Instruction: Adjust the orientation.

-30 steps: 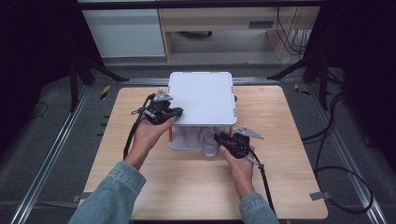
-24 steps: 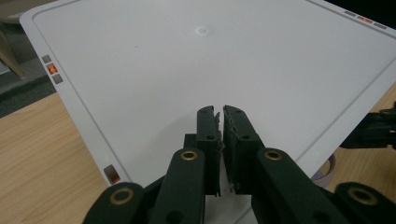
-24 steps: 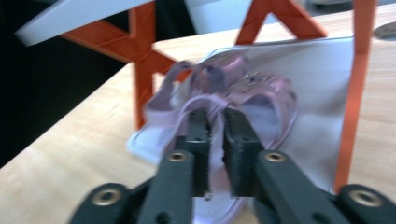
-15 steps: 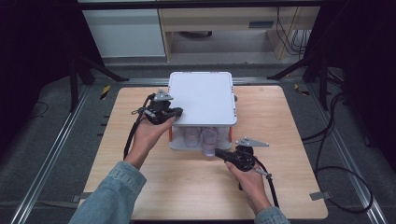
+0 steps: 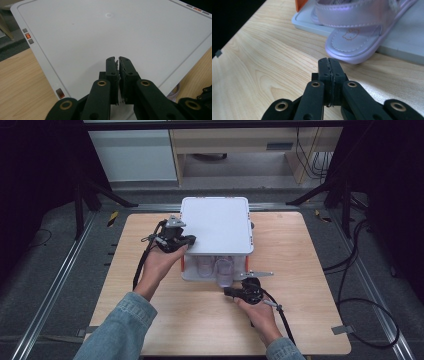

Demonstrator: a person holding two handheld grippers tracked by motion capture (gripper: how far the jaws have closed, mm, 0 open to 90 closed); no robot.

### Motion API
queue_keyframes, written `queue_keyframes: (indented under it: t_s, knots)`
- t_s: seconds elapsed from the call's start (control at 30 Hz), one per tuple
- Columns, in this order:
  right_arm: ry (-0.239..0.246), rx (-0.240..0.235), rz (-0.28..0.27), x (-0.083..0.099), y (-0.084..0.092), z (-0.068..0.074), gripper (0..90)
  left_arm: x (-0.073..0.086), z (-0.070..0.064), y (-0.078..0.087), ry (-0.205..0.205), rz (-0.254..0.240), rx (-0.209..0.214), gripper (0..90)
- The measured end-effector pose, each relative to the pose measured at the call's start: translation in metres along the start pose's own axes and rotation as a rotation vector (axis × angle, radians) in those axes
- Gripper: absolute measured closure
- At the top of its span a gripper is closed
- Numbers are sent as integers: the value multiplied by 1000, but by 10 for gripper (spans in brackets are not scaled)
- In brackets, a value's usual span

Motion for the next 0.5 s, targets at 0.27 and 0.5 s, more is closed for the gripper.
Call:
queue_keyframes:
  t_s: [0.27, 0.5]
  knots:
    - [2, 5, -8, -3, -8, -1, 900, 0, 0, 0, -3, 2, 1, 854]
    - [-20, 17, -27, -9, -15, -7, 900, 0, 0, 0, -4, 2, 0, 854]
Point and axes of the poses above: each handheld gripper's, and its own axes: y roughly backward along the jaws, x roughly out of its underside, z roughly to its left, the point moved 2 cm from there along -y, roughly forward along the jaws, and after that the axes turned 3 degrees about -y, right-handed, at the moved point
